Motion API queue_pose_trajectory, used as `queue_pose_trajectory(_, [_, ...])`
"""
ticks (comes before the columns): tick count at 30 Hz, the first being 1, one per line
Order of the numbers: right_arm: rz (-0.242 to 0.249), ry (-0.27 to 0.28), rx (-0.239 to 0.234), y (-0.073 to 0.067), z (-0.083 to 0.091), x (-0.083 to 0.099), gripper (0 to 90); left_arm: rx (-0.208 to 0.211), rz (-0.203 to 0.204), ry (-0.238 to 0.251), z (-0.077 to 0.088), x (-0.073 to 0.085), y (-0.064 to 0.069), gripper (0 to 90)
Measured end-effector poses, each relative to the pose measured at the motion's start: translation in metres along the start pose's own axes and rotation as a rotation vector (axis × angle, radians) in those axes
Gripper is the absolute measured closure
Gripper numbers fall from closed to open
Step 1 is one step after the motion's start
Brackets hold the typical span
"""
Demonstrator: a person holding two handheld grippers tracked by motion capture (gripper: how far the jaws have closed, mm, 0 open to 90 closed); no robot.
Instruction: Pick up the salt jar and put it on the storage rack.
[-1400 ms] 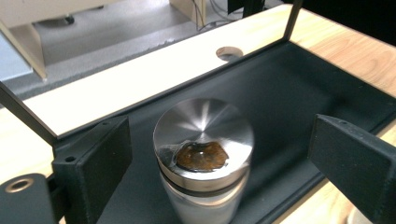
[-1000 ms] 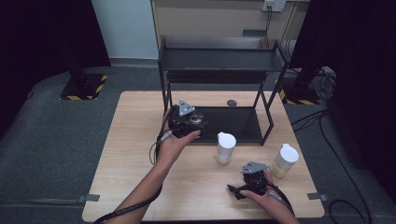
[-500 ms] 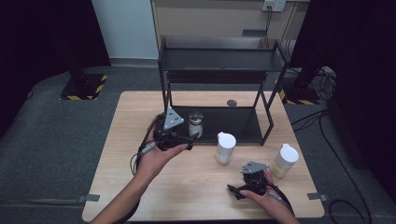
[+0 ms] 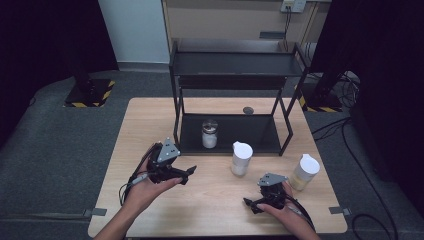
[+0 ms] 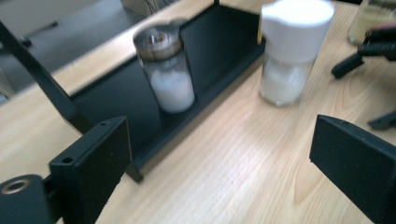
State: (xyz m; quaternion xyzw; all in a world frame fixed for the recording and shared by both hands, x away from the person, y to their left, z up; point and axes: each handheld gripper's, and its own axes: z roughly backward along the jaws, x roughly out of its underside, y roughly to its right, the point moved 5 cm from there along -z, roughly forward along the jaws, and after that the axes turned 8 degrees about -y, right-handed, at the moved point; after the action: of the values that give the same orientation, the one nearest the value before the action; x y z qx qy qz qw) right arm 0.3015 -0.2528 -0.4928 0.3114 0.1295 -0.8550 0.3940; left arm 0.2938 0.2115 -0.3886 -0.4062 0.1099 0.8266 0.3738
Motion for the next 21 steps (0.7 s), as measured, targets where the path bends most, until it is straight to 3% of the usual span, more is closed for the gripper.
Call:
queue_pose_trajectory(12, [0.0, 0.0, 0.0, 0.0, 0.0, 0.0, 0.8, 0.055, -0.005, -0.09, -0.036, 0.03, 0.001, 3.2])
queue_pose_trajectory(18, [0.0, 0.0, 0.0, 0.0, 0.0, 0.0, 0.8, 0.07, 0.034, -0.099, -0.047, 0.046, 0.001, 3.3])
queue_pose_trajectory(21, [0.0, 0.0, 0.0, 0.0, 0.0, 0.0, 0.8, 0.058, 0.031, -0.108, -0.05, 0.052, 0.001, 3.4])
